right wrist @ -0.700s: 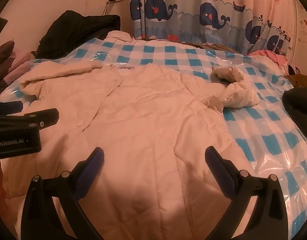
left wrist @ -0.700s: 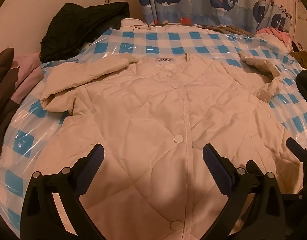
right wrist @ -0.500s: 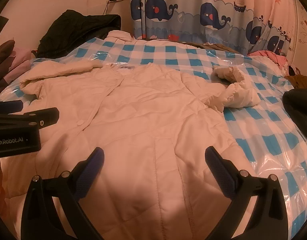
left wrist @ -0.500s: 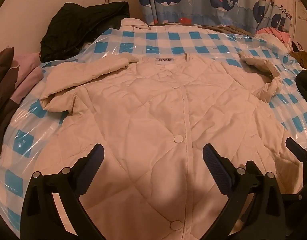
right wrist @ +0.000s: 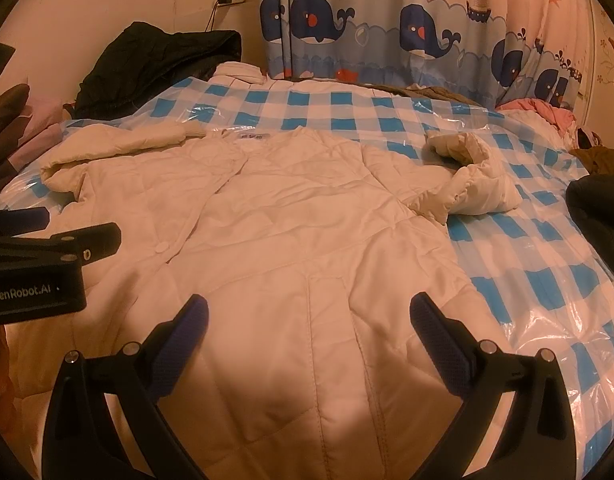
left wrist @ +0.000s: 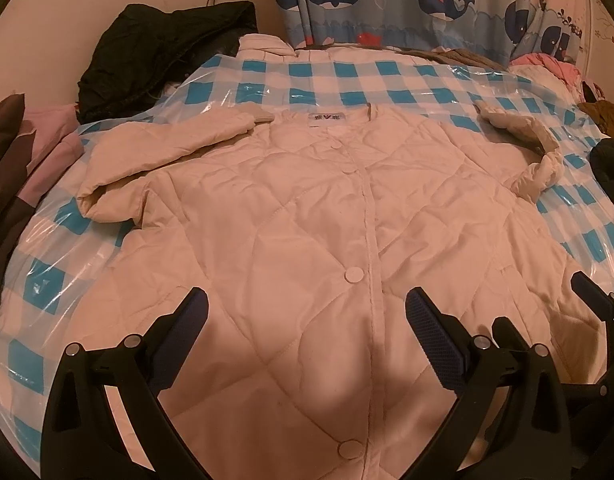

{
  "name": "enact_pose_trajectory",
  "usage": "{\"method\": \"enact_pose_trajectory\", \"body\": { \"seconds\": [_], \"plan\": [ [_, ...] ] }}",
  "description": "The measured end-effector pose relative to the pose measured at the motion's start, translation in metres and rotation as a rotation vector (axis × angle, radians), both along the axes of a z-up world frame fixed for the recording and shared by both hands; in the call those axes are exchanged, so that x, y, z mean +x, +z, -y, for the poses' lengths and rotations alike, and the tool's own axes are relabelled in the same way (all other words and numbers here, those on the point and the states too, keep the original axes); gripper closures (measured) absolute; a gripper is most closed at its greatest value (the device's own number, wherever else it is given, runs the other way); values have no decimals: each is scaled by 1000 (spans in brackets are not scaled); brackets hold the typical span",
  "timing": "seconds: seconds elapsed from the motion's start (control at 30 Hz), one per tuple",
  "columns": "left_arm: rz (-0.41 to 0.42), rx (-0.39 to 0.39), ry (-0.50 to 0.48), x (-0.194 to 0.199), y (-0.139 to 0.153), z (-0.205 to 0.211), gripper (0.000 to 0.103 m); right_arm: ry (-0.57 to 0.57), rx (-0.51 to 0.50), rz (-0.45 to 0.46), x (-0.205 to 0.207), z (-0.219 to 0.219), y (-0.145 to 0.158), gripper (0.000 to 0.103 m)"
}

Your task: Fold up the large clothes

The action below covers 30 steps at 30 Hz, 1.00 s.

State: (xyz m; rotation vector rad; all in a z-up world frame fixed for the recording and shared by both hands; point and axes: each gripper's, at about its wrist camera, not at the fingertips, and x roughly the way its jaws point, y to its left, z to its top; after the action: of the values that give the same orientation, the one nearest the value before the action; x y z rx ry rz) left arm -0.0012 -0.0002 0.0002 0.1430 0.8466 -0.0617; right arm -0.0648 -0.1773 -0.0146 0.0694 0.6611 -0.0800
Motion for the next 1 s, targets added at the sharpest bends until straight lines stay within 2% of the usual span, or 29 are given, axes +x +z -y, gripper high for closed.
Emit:
{"method": "enact_pose_trajectory", "body": {
  "seconds": [1.0],
  "plan": [
    [-1, 5, -8, -2, -7, 7, 8, 0, -12, 7, 1, 1, 1, 6]
  ]
}}
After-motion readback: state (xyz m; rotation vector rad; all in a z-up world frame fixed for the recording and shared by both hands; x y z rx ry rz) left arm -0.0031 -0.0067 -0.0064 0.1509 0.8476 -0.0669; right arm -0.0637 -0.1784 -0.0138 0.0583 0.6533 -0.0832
